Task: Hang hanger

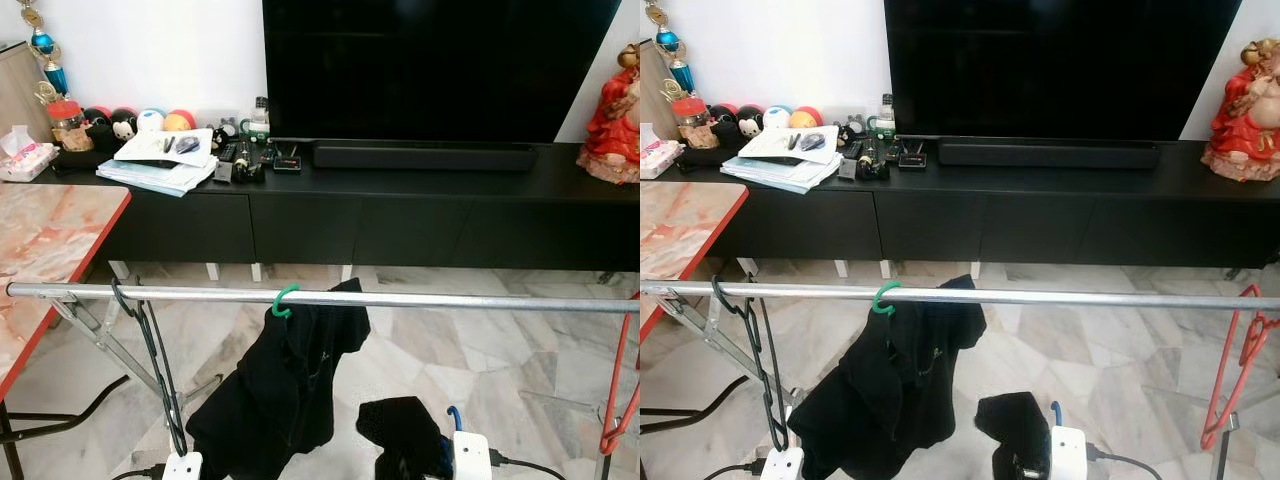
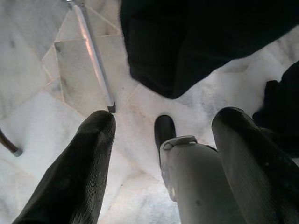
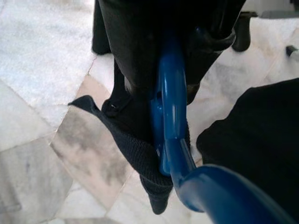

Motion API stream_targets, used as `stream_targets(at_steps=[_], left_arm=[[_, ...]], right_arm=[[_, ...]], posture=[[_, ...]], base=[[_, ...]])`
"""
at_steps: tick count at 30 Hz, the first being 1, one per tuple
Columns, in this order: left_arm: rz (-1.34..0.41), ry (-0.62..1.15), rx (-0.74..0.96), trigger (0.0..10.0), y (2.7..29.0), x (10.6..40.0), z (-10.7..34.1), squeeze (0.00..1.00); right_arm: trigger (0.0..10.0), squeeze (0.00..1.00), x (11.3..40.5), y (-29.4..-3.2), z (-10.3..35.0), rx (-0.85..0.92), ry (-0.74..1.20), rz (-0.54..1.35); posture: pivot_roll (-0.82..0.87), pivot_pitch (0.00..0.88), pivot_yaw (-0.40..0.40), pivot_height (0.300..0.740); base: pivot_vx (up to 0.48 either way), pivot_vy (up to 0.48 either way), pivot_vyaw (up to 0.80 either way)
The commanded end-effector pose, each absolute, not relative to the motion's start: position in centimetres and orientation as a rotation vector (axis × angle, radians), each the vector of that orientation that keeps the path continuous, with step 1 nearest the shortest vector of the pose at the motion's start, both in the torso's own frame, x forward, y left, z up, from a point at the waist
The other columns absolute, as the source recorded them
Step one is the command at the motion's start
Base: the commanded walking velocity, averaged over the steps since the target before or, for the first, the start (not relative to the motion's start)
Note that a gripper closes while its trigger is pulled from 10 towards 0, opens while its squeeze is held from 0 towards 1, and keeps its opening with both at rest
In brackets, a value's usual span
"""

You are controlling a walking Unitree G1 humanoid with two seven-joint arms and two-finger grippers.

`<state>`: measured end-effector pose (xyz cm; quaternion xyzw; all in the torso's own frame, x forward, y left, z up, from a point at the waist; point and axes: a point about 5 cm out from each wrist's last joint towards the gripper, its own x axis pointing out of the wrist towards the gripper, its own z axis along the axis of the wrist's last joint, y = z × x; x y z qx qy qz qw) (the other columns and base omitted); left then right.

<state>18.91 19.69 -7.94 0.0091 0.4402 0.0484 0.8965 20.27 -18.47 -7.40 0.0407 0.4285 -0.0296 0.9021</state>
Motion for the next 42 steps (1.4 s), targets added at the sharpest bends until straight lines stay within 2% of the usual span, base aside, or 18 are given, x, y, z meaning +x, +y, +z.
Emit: stream_targets(at_steps=[1,42], left_arm=[[0.117,0.939,0.012,10.0,19.84,18.46,-8.19,0.00],[0.120,0.930,0.014,10.0,20.32,18.64,-8.01,0.00]], right_arm=[[10.0,0.00,19.82,-17.95,-7.70,0.094,0.899,-0.044],[10.0,0.00,19.91,-18.41,-7.45,0.126,0.831,-0.137]], posture=[[0.09,0.000,-0.034,0.740],[0.09,0.012,-0.015,0.740]], base=[[0.000,0.000,0.00],[0.000,0.000,0.00]])
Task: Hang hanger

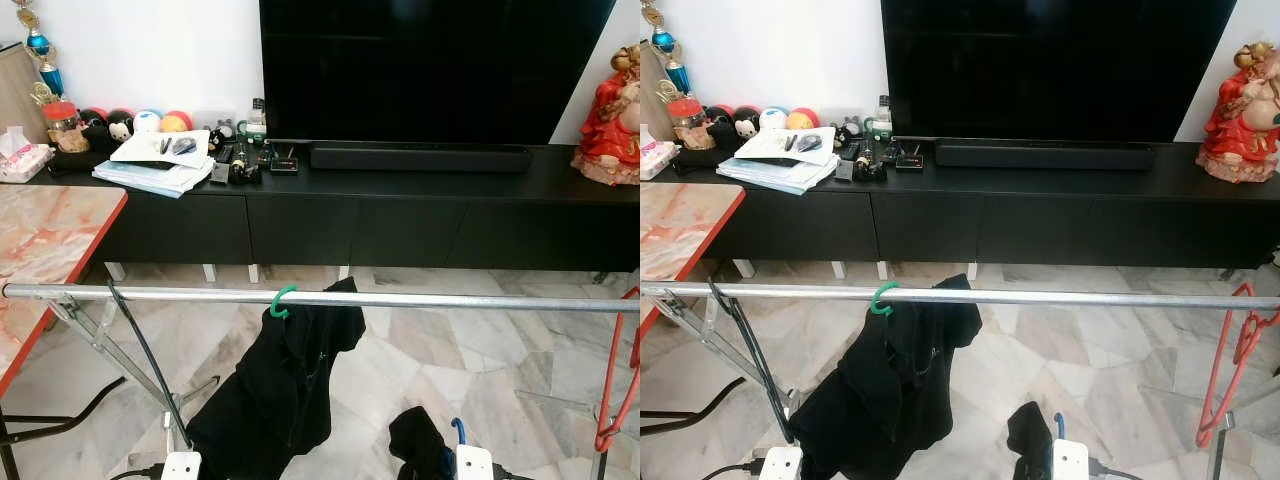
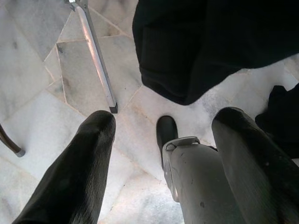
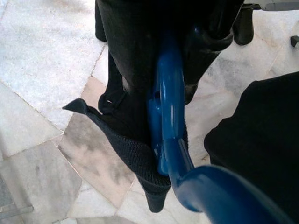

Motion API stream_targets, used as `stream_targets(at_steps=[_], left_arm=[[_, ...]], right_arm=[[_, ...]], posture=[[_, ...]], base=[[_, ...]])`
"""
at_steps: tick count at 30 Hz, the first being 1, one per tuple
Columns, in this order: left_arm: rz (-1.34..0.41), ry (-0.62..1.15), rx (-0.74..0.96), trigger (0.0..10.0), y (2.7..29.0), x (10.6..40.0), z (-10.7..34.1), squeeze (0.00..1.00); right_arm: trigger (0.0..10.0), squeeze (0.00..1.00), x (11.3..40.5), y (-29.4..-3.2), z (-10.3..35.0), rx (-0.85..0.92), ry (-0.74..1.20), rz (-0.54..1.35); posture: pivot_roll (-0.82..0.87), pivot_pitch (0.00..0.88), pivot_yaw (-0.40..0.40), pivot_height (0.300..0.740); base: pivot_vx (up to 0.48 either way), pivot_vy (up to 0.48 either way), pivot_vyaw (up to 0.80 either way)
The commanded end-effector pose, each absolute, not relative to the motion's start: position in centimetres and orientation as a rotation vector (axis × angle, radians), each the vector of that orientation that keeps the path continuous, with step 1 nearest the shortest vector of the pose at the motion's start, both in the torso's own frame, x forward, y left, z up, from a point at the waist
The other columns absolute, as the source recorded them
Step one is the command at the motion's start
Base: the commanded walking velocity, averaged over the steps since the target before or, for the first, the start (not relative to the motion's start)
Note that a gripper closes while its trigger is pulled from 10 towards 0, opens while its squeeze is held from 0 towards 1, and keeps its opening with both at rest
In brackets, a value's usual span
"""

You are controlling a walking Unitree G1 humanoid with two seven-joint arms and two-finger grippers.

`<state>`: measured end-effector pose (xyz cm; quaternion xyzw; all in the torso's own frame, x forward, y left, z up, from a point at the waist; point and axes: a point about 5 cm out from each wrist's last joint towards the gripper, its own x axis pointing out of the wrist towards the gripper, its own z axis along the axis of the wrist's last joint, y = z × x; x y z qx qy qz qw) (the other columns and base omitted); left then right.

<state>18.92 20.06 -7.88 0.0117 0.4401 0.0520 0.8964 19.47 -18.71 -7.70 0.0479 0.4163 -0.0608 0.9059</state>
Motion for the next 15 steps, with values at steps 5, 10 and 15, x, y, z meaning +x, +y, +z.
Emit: stream_targets(at_steps=[5,10,15], left_arm=[[0.120,0.929,0.014,10.0,20.34,18.67,-7.99,0.00],[0.121,0.928,0.015,10.0,20.37,18.70,-7.97,0.00],[0.119,0.927,0.016,10.0,20.38,18.72,-7.96,0.00]], right_arm=[[10.0,0.00,19.93,-18.33,-7.45,0.127,0.829,-0.141],[10.0,0.00,19.90,-18.25,-7.48,0.128,0.830,-0.142],[10.0,0.00,19.80,-18.18,-7.54,0.129,0.833,-0.141]], posture=[[0.09,0.014,-0.014,0.740],[0.09,0.016,-0.013,0.740],[0.09,0.017,-0.012,0.740]], base=[[0.000,0.000,0.00],[-0.246,0.000,0.00],[-0.256,0.000,0.00]])
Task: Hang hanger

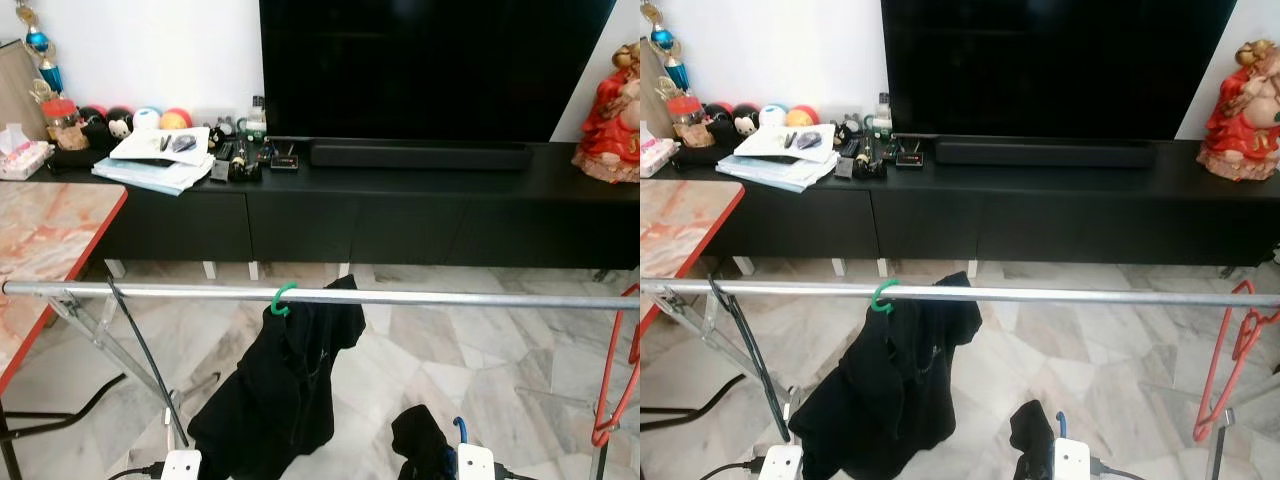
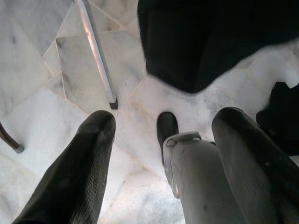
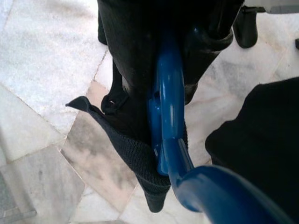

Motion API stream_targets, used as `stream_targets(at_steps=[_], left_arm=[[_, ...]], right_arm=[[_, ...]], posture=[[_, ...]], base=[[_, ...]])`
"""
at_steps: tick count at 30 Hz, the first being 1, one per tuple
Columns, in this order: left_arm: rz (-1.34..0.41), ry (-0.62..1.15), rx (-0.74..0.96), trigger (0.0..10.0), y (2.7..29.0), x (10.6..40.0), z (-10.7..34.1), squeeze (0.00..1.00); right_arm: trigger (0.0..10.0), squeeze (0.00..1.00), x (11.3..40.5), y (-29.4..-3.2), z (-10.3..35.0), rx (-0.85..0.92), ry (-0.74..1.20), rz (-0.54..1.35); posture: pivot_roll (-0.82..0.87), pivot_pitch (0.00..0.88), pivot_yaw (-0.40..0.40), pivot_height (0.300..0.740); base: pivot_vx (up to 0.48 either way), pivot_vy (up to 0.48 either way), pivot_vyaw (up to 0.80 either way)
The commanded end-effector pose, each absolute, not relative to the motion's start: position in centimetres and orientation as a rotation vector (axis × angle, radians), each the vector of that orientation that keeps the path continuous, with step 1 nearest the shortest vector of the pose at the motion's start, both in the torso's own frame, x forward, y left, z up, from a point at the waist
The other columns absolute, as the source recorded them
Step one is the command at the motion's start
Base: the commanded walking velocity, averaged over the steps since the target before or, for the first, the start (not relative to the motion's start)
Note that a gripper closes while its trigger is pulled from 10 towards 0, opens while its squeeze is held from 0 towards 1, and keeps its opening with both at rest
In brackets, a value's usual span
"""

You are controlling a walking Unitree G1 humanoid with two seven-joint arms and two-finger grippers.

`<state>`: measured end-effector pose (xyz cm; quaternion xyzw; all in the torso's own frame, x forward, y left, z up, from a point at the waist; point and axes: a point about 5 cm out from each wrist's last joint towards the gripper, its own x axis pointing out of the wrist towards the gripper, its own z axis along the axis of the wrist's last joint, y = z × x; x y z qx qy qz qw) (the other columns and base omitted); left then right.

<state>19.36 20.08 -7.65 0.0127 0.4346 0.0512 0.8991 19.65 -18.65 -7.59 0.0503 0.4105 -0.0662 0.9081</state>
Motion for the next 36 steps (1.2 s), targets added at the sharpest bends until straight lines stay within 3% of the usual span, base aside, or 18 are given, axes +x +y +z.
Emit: stream_targets(at_steps=[1,36], left_arm=[[0.119,0.927,0.016,10.0,20.38,18.73,-7.95,0.00],[0.114,0.927,0.015,10.0,20.32,18.72,-7.97,0.00]], right_arm=[[10.0,0.00,19.78,-18.18,-7.55,0.129,0.834,-0.141],[10.0,0.00,19.85,-18.38,-7.46,0.133,0.820,-0.154]], posture=[[0.09,0.017,-0.012,0.740],[0.09,0.001,-0.013,0.740]], base=[[-0.255,0.000,0.00],[-0.254,0.000,0.00]])
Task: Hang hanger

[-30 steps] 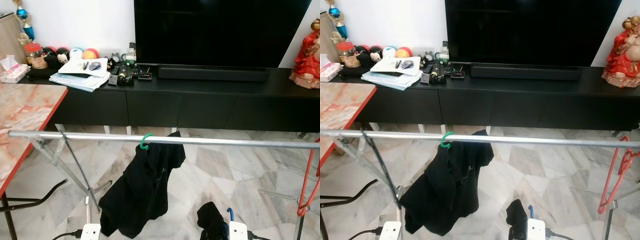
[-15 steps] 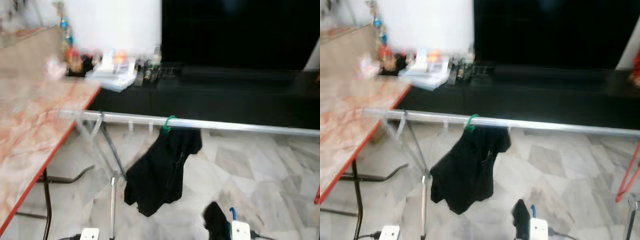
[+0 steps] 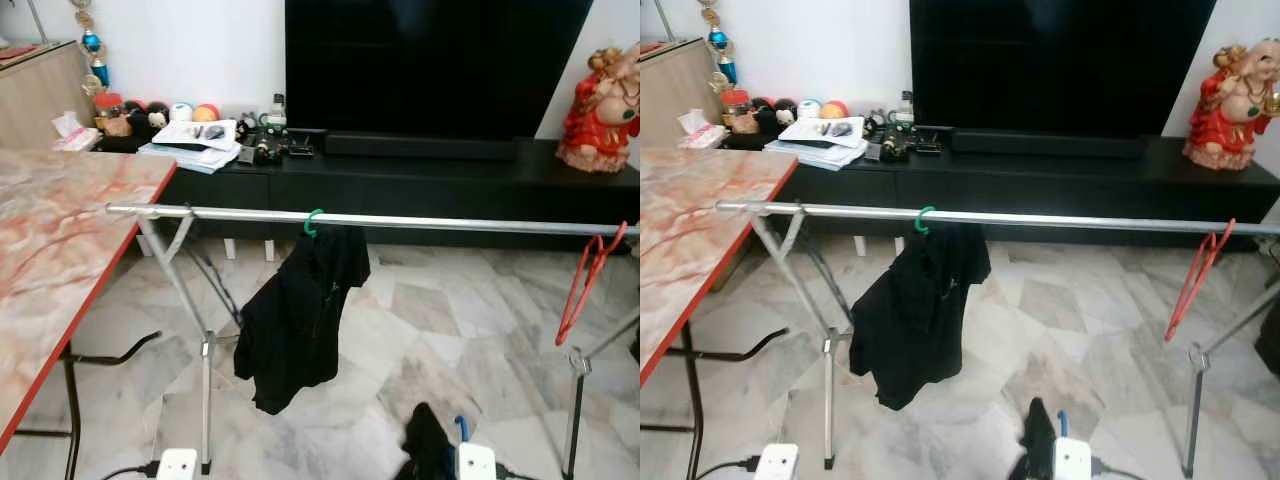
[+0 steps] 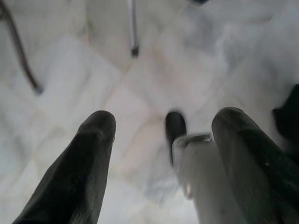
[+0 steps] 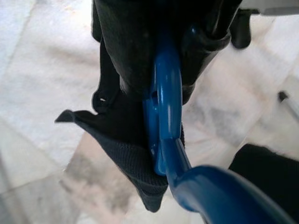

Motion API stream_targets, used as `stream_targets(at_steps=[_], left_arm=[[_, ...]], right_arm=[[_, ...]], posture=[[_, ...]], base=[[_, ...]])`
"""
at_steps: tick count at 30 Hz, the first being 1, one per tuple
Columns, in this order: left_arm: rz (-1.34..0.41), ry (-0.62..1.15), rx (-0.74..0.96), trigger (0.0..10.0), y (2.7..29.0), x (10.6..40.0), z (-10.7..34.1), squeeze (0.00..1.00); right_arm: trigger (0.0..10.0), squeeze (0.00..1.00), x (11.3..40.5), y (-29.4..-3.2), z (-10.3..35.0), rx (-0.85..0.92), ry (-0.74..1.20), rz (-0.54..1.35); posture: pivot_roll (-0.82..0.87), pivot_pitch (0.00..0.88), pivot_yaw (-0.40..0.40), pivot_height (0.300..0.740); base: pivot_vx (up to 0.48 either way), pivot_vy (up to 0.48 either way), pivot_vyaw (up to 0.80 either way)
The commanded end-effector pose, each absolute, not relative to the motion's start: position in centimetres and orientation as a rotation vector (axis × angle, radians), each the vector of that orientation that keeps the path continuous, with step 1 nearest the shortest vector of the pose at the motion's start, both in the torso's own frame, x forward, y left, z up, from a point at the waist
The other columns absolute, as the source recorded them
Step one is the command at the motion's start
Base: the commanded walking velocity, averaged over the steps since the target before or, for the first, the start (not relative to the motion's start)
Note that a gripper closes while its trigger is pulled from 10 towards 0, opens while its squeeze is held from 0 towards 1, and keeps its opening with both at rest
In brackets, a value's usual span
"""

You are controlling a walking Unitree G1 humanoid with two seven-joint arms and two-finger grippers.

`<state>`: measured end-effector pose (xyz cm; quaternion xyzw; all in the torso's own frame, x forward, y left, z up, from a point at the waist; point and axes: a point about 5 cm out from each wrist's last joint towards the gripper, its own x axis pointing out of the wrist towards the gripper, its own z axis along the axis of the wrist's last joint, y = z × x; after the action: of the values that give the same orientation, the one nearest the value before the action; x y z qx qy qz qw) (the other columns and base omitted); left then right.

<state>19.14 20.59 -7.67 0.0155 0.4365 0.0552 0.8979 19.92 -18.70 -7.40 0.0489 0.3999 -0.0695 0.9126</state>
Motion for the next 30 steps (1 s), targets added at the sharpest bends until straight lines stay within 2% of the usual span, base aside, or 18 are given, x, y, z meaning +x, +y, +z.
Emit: stream_targets(at_steps=[1,30], left_arm=[[0.114,0.926,0.014,10.0,20.31,18.73,-7.96,0.00],[0.121,0.924,0.013,10.0,20.37,18.82,-7.91,0.00]], right_arm=[[10.0,0.00,19.88,-18.38,-7.45,0.133,0.819,-0.154],[10.0,0.00,19.79,-18.27,-7.51,0.136,0.822,-0.158]], posture=[[0.09,0.001,-0.013,0.740],[0.10,0.012,-0.014,0.740]], base=[[-0.259,0.000,0.00],[-0.256,0.000,0.00]])
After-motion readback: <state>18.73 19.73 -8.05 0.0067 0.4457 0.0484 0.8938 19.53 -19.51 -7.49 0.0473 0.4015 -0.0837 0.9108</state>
